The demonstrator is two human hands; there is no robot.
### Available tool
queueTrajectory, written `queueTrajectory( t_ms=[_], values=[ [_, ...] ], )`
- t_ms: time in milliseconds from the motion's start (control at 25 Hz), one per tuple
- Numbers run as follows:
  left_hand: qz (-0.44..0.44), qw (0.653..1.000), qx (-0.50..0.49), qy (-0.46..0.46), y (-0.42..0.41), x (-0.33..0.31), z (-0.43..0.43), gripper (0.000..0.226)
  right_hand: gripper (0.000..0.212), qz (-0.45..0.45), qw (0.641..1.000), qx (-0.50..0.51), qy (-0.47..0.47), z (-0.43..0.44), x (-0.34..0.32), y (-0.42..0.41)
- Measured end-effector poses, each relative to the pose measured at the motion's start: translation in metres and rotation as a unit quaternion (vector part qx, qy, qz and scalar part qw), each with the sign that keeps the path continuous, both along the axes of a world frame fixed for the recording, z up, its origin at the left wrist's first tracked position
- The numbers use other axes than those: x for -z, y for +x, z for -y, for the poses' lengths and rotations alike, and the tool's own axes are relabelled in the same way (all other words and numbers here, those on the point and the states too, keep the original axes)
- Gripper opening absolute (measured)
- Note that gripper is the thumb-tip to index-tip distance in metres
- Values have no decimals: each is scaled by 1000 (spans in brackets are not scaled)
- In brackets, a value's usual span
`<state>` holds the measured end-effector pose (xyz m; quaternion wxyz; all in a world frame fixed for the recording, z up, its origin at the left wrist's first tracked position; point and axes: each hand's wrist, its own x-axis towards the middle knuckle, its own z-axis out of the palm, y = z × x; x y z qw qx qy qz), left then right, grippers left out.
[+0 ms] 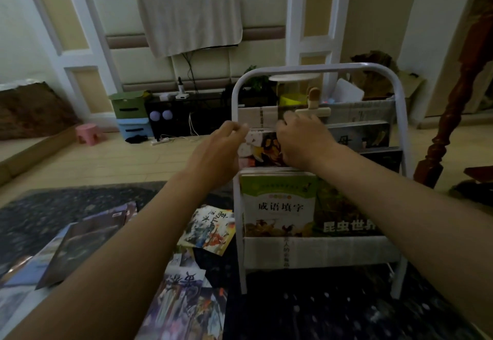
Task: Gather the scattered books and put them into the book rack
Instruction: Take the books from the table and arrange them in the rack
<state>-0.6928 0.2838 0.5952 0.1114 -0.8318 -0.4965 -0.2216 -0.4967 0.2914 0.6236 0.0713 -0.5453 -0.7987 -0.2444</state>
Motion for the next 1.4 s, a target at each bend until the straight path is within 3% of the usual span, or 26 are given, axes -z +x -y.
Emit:
queueTrajectory(
  t_ms=[200, 360, 600, 760, 880, 1000, 1120, 1400],
  values=[
    [62, 996, -60, -28, -71, 37, 19, 51, 18, -24, 985, -159, 65, 20, 15, -84],
    [98, 985, -110, -88, -127, 79, 35, 48, 20, -14, 979, -200, -28, 31, 55, -148],
    [183, 938, -211, -204, -185, 186, 60, 48, 19, 8, 953, -96, -287, 16, 143, -208],
    [219, 926, -222, -215, -187, 236, 68, 46, 19, 15, 928, -5, -372, -2, 204, -215],
    [209, 935, -202, -202, -183, 265, 69, 44, 20, 26, 910, 50, -411, -14, 232, -217],
    [195, 951, -176, -164, -182, 280, 64, 42, 36, 32, 899, 85, -429, -29, 259, -217],
    [184, 954, -186, -148, -186, 271, 55, 36, 56, 71, 916, 101, -381, -36, 288, -214],
    [163, 947, -202, -187, -196, 272, 50, 35, 49, 77, 960, 25, -266, -30, 297, -206]
  ],
)
